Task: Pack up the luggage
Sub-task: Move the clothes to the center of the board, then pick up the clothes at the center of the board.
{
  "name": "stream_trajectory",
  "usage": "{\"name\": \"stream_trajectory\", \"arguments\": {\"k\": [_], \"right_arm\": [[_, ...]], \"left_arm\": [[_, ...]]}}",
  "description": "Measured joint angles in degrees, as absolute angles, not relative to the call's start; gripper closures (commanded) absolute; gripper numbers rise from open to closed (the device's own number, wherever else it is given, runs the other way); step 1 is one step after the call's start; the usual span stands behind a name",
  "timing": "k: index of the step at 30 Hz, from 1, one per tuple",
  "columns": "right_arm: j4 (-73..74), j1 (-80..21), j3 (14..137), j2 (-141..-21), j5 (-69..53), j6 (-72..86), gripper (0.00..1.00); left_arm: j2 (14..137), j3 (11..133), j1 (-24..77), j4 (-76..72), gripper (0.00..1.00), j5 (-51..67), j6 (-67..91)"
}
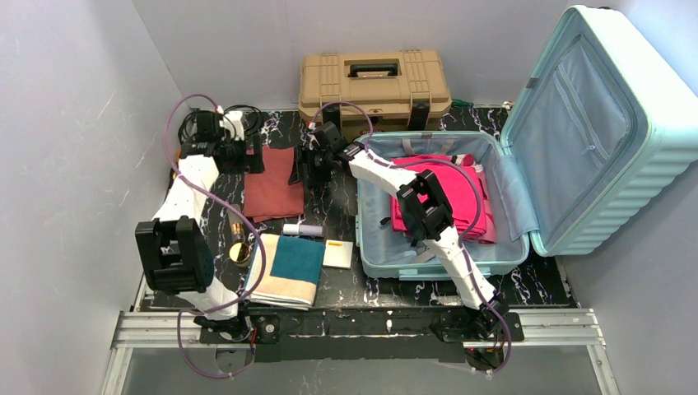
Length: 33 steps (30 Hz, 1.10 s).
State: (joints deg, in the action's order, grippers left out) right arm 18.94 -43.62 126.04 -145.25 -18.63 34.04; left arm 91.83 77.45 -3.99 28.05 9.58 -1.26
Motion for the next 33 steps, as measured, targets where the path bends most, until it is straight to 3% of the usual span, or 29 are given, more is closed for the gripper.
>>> {"name": "stream_trajectory", "arguments": {"k": [7,16,23,33], "right_arm": [[15.09,-43.24,125.29,-145.56,-22.37,36.91,0.23],[11.70,-40.53,123.96,-145.23,-30.83,37.67,0.25],[13.91,-39.35,125.67,-144.27,-36.93,38.26,0.26],[21.32,-38.79,125.89,-138.23,-29.52,27.51,0.22]], "left_arm": [[85.58,65.69,0.47,26.61,0.02,15.29,-11.07],[85.08,64.97,10.39,23.22,0.02,15.81,-15.38],[85.47,63.83,11.16,20.84,0.02,15.44,-14.50],[85.06,60.80,11.84,19.73,0.02,15.57,-13.65]]}}
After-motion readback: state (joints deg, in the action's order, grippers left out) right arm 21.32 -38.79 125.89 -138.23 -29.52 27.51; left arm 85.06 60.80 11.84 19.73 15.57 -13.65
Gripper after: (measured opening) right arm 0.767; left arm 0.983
